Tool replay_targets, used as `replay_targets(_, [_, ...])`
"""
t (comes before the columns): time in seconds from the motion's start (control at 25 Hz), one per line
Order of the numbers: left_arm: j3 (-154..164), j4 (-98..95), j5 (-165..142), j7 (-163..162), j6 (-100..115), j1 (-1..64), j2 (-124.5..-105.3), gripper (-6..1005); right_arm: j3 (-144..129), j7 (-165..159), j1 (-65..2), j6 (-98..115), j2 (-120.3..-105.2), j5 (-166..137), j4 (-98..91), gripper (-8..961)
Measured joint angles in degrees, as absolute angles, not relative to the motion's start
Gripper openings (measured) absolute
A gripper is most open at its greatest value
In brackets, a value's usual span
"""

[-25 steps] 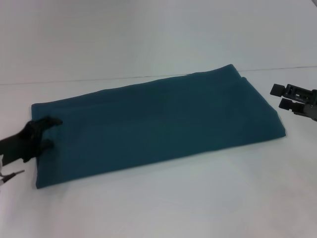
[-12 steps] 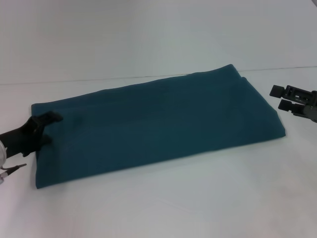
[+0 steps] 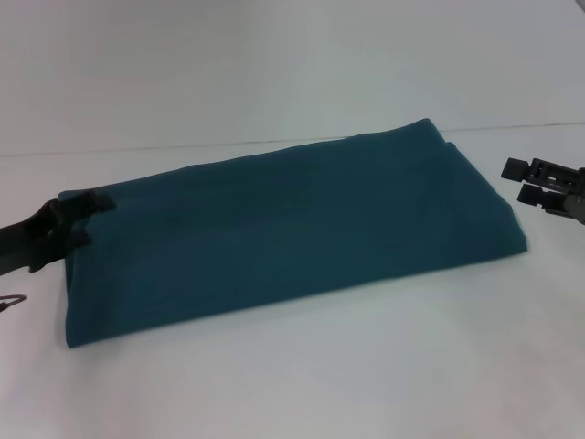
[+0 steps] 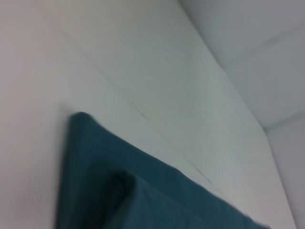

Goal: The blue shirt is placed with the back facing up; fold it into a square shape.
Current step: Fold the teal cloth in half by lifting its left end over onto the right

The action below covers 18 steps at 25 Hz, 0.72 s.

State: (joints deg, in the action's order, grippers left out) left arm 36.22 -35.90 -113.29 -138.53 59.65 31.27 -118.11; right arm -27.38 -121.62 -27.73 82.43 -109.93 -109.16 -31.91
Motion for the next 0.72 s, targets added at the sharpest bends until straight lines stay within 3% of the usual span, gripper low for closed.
replay_targets(0.2, [34.6, -37.9, -117.5, -142.1, 65.3, 29.8, -116.92, 803, -27.4, -121.6, -27.7, 82.5, -109.87, -109.2, -31.9, 901])
replay_targets(0.72, [35.0, -32.9, -118.6, -141.3, 58.5, 29.7, -117.99, 804, -28.2, -121.5, -27.1, 82.8, -110.2, -109.3, -31.9, 901])
